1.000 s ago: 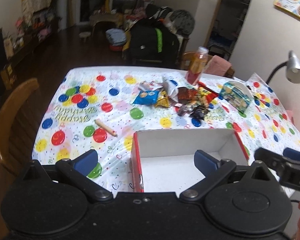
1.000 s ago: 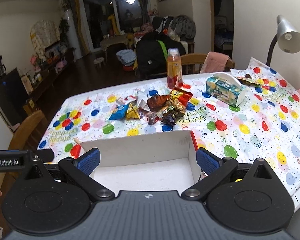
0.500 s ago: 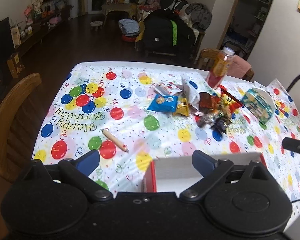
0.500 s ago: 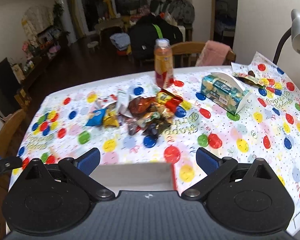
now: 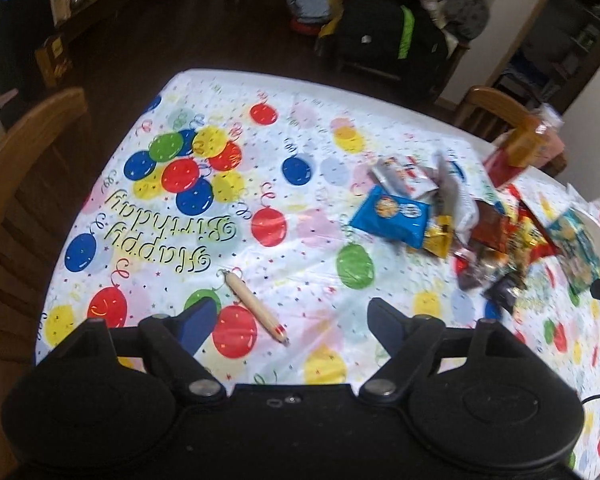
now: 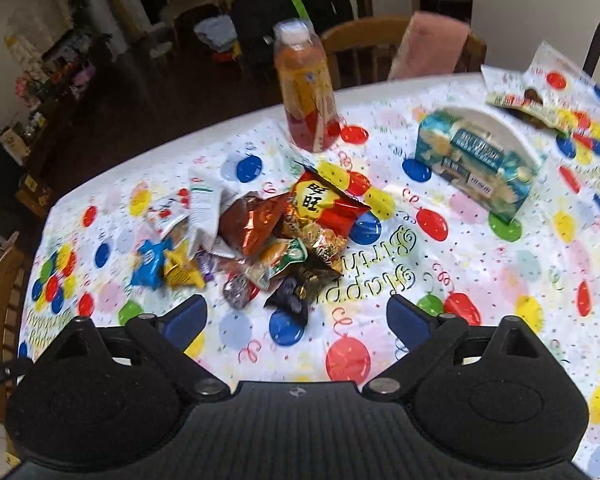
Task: Organize snacks
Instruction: 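Grasp the wooden stick snack with the left gripper while the right grasps the dark candy packet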
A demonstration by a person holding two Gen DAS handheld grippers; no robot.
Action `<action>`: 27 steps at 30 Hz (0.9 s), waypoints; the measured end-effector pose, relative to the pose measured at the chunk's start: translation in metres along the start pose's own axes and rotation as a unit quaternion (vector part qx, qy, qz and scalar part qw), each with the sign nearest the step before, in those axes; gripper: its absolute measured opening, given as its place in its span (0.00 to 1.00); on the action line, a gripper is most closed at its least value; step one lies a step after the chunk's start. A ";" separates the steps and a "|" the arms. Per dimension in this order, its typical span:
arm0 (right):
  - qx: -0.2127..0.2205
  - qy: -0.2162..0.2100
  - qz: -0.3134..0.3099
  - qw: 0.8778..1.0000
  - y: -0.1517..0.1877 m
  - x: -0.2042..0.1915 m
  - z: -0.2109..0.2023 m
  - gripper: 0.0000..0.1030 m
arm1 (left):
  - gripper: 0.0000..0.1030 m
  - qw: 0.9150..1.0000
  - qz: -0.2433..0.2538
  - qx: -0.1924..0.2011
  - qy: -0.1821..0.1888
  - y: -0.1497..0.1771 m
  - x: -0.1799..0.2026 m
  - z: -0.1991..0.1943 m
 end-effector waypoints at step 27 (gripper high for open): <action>-0.119 -0.023 0.095 0.988 -0.006 0.020 0.135 0.53 | 0.33 0.990 -0.113 -0.081 -0.033 -0.005 -0.028 0.103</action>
Point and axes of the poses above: each gripper's, at about its wrist camera, not at the fingertips, and z roughly the way its jaws point, x to its right, y to its underside, the point moved 4 cm from there along z, roughly the way its jaws point, and after that the axes turned 12 degrees about -z, right-handed, at the moved point
